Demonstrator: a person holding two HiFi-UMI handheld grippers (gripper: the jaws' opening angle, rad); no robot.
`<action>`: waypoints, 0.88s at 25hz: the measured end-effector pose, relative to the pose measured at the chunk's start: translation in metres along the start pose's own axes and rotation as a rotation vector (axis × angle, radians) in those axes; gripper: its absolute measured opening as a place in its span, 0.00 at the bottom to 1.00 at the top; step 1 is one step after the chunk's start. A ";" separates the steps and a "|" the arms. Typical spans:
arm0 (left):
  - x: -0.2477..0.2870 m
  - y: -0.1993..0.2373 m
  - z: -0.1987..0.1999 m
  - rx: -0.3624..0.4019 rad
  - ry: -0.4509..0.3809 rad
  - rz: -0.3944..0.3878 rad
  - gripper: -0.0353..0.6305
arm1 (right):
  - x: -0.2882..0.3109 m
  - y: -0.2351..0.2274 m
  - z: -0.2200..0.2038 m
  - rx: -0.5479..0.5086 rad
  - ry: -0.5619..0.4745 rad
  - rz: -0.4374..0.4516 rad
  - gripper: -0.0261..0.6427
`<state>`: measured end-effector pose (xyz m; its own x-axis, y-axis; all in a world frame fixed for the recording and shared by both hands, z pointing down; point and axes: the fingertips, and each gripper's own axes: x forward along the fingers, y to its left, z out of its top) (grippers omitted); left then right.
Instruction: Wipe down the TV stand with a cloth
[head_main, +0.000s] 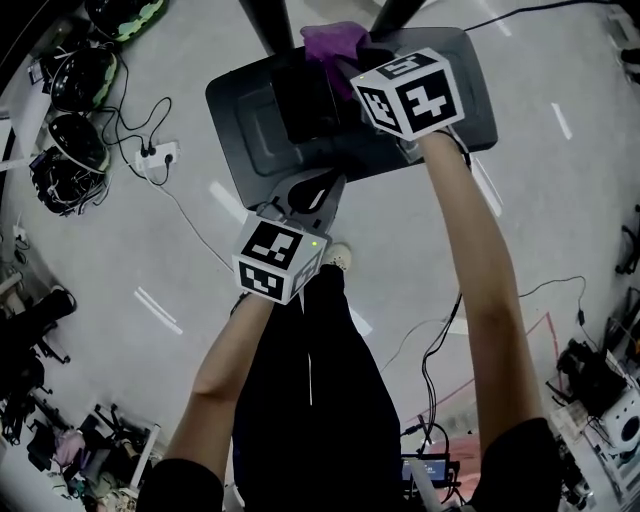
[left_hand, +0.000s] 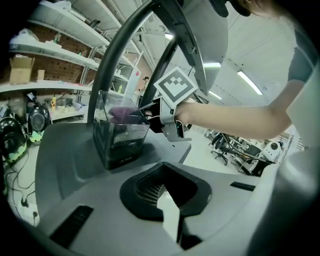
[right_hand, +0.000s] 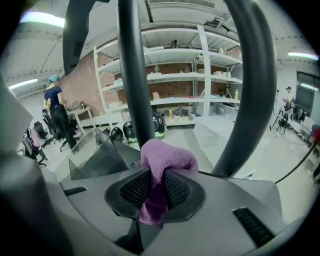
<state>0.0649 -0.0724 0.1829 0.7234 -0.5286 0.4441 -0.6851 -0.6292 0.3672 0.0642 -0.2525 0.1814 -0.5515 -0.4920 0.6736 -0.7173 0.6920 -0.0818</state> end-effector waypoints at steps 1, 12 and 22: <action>0.001 0.001 0.000 0.001 0.000 0.002 0.06 | 0.001 -0.003 -0.003 -0.015 0.013 -0.013 0.15; 0.022 -0.014 0.000 0.016 0.009 -0.021 0.06 | -0.026 -0.068 -0.038 0.000 0.045 -0.117 0.15; 0.033 -0.027 -0.006 0.002 0.031 -0.039 0.06 | -0.066 -0.144 -0.068 -0.051 0.115 -0.239 0.15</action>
<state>0.1073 -0.0692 0.1929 0.7466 -0.4854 0.4550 -0.6562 -0.6501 0.3832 0.2323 -0.2837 0.1989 -0.3148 -0.5839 0.7484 -0.7973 0.5904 0.1253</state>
